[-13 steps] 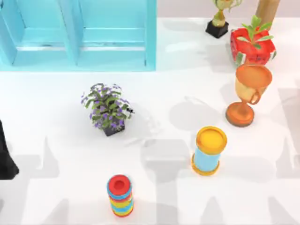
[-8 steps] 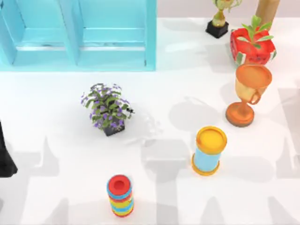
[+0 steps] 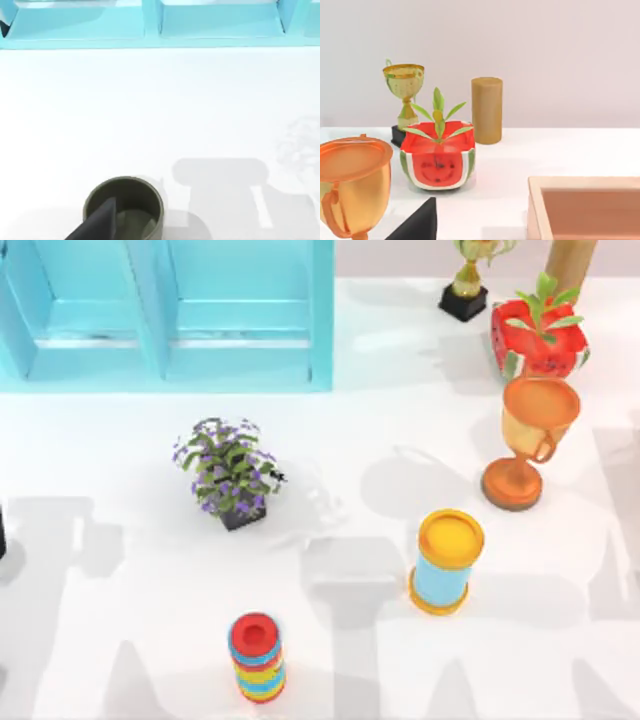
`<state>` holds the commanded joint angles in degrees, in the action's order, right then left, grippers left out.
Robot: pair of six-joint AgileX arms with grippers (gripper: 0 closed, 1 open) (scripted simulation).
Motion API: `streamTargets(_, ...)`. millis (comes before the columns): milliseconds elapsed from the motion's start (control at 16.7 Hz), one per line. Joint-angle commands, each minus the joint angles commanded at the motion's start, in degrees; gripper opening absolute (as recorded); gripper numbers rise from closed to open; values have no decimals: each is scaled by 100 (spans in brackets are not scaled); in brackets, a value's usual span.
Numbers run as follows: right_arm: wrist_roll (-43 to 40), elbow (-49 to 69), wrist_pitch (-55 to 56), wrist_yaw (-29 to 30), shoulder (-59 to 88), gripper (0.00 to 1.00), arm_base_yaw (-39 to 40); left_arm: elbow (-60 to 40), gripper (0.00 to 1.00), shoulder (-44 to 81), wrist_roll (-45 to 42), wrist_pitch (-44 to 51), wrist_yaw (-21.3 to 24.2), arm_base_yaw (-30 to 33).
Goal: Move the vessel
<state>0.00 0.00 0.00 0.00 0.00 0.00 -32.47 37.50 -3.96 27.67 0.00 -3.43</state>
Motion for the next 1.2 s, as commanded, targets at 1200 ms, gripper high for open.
streamTargets(1200,0,0,0,0,0,100,0,-5218,100,6548,-629,4400,-9,-547)
